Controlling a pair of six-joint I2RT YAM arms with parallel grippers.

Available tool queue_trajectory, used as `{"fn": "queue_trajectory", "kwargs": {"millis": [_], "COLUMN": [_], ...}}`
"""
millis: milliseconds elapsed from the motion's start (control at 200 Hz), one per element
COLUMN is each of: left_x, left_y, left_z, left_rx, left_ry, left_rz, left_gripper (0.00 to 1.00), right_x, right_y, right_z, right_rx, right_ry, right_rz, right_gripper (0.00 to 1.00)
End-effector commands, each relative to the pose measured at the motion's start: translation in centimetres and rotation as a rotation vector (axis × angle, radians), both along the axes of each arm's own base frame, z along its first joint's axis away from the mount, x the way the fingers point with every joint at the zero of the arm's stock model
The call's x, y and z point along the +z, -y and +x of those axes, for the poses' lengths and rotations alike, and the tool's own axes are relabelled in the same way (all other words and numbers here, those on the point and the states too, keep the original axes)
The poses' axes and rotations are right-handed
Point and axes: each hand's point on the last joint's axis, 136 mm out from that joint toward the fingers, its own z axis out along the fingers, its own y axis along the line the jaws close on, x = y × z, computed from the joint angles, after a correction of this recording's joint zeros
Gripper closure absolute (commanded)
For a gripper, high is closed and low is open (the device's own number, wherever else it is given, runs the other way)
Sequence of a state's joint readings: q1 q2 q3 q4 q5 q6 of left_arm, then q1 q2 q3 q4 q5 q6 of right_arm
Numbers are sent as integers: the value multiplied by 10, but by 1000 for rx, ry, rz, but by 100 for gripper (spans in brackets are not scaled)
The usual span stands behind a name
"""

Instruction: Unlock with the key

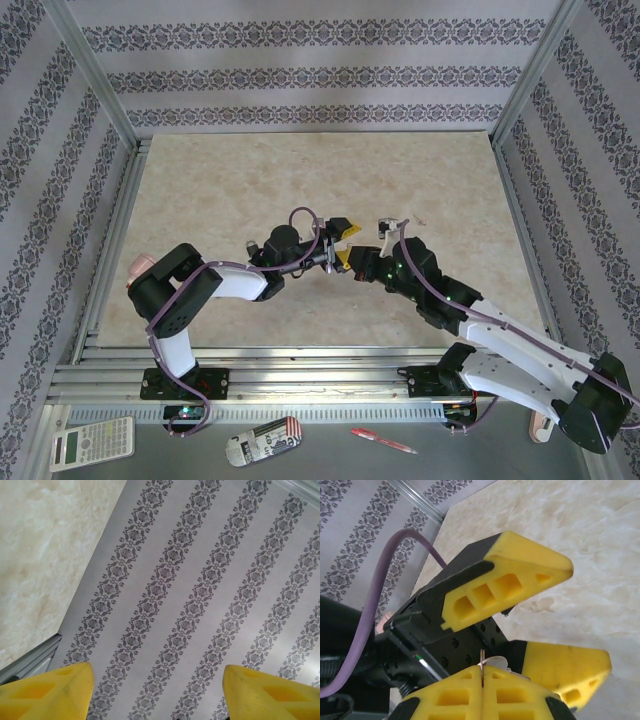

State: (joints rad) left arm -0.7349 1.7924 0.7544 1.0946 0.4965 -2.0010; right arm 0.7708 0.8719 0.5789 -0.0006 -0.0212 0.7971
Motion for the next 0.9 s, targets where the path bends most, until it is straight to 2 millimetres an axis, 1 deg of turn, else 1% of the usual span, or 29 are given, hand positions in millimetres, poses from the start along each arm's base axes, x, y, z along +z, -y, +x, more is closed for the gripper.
{"fn": "queue_trajectory", "kwargs": {"millis": [0,65,125,260,360,410,460,535,595,670,724,894], "left_x": [19,21,21,19,20,18,13,5,8,13,17,27], "left_y": [-8,-11,-12,-13,-12,-9,-9,-14,-15,-12,-12,-9], "left_z": [7,8,8,8,7,5,3,-1,-2,-6,-7,-9], "left_rx": [25,26,23,24,11,-6,-15,-6,-3,-14,-17,-27], "left_ry": [67,76,82,79,85,84,70,45,39,28,22,22], "left_rz": [-32,-22,-16,-9,-7,6,24,30,10,-22,-44,-82], "left_gripper": [36,38,42,48,49,45,40,32,25,18,17,16], "right_x": [5,4,3,1,-2,2,9,15,17,16,16,12], "right_y": [0,0,-1,-3,-1,-2,-3,-3,-3,-6,-9,-17], "right_z": [-6,-8,-8,-9,-8,-6,-5,-2,1,5,7,14], "right_rx": [15,20,24,38,23,22,26,27,23,22,27,26], "right_ry": [26,27,30,29,27,41,56,81,99,118,130,152], "right_rz": [34,35,37,35,30,30,17,-10,-14,-10,-3,24], "right_gripper": [100,100,100,100,100,100,100,100,100,100,100,100]}}
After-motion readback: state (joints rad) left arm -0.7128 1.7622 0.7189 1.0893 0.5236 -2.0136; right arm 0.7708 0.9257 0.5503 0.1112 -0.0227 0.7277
